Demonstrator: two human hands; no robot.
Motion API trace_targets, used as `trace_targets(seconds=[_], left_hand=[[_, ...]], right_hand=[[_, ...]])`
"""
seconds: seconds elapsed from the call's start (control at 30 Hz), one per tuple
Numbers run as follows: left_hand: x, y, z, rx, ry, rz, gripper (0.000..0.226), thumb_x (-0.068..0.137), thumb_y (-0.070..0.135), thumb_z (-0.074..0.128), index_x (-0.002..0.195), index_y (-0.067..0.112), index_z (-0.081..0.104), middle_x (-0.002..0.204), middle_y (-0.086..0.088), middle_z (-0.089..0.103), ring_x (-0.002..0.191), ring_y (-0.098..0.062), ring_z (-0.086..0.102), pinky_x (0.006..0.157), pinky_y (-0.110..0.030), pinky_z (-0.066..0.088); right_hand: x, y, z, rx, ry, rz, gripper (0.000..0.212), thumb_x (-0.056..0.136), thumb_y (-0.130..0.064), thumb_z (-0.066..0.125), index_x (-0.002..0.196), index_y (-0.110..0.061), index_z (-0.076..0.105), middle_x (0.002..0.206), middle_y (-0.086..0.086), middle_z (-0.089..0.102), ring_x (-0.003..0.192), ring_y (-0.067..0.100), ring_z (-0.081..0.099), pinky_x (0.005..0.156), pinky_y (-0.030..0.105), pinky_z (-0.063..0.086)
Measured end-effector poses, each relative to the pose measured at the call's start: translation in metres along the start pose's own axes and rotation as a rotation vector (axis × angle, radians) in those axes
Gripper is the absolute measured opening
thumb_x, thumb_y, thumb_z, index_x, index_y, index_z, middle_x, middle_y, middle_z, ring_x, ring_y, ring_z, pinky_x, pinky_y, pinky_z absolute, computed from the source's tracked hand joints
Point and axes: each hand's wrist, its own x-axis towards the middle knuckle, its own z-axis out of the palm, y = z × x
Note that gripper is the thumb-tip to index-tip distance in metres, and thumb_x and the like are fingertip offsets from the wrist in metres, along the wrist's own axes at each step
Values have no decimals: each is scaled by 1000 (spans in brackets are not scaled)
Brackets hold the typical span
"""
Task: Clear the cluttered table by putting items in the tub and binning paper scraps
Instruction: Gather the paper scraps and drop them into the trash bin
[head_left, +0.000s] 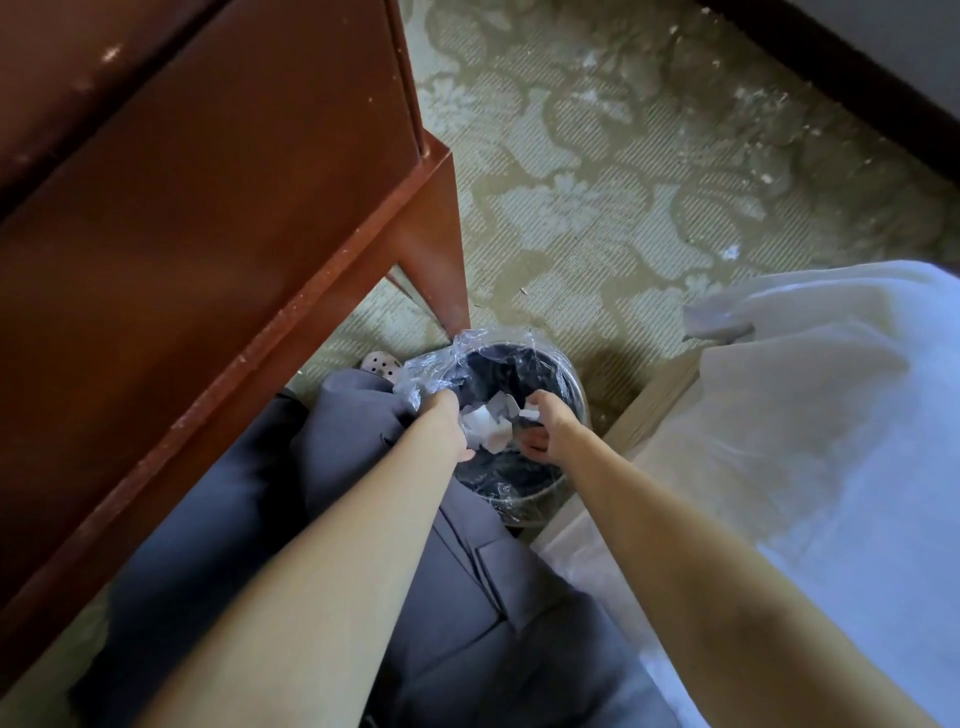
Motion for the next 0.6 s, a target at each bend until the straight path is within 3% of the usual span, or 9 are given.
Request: trace_targets(seconds=[0.07, 0.2, 0.33, 0.4, 0.5, 0.6], left_hand=[[-4, 1, -1, -33, -17, 10, 41, 102, 18, 30, 141, 7, 34, 149, -15, 32, 135, -32, 37, 108, -45, 34], [-21, 0, -7, -38, -101, 88, 45, 102, 17, 30, 145, 6, 28, 151, -19, 29, 136, -33, 36, 107, -43, 37], [-45, -2, -16, -2, -174, 204, 46, 102, 16, 32, 146, 5, 27, 149, -21, 32, 134, -34, 39, 104, -41, 40], [-63, -5, -21, 39, -211, 276, 45, 101, 17, 35, 144, 4, 31, 144, -23, 39, 127, -33, 46, 99, -39, 43], [-98, -9, -33, 86, -246, 405, 39, 100, 15, 36, 135, -1, 41, 131, -22, 52, 110, -31, 55, 87, -34, 47], [-142, -12, -53, 178, -216, 616, 28, 98, 13, 39, 120, 3, 52, 112, -19, 60, 98, -27, 59, 72, -26, 50]], right_hand=[[-4, 2, -3, -3, 4, 4, 20, 91, -25, 46, 102, -8, 50, 72, 9, 45, 62, 19, 43, 59, 30, 44], [-15, 6, -7, -26, -1, -6, 13, 93, -21, 42, 92, -9, 47, 76, 9, 48, 66, 21, 49, 78, 33, 43], [-33, 8, -9, -11, 27, -76, 20, 95, -22, 41, 110, -10, 46, 77, 11, 49, 65, 21, 48, 55, 32, 45], [-45, 9, -10, -67, 42, -159, 21, 94, -19, 41, 108, -5, 50, 73, 11, 51, 64, 23, 52, 56, 33, 48], [-62, 11, -11, -211, 86, -385, 33, 91, -17, 45, 112, 4, 58, 71, 10, 56, 77, 26, 56, 80, 38, 53], [-105, 10, -5, -304, 110, -687, 24, 88, -14, 46, 90, 4, 62, 77, 15, 59, 74, 26, 55, 73, 39, 48]])
